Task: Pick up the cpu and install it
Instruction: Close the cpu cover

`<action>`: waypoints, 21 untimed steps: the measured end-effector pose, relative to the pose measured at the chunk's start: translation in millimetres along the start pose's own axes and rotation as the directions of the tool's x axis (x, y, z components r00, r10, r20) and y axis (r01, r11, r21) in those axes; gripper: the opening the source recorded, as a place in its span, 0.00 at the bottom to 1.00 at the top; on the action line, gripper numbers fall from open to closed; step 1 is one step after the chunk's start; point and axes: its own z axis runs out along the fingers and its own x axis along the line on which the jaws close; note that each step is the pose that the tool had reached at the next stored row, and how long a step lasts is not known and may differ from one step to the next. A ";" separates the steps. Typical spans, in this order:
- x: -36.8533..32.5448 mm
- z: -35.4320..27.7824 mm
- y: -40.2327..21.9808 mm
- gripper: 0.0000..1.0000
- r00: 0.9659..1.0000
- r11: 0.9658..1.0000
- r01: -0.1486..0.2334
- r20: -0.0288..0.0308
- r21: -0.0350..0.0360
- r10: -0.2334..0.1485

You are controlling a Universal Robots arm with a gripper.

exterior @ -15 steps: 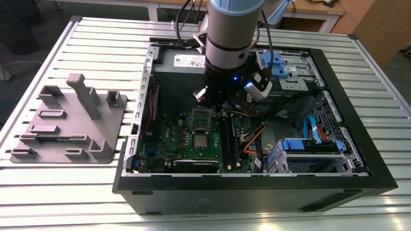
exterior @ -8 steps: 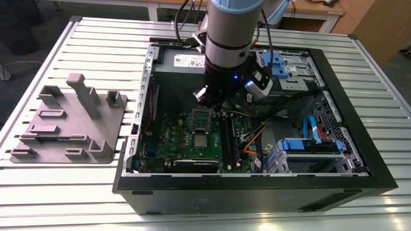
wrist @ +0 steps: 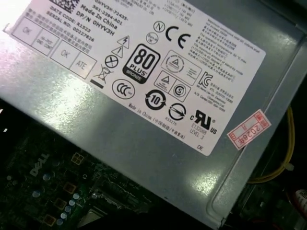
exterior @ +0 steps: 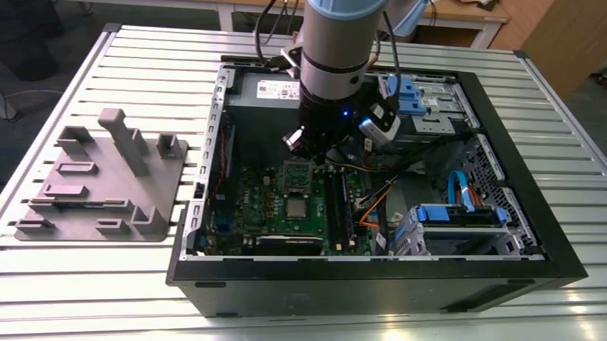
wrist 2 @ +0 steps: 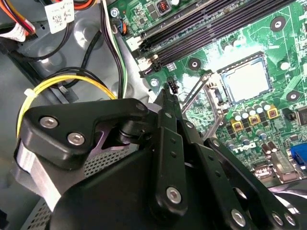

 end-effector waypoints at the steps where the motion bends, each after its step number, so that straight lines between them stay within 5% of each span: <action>1: 0.2 -0.6 0.2 0.11 1.000 1.000 0.003 0.000 0.000 -0.003; 21: 1.0 -7.1 0.8 0.11 0.997 0.997 0.071 0.001 -0.002 -0.071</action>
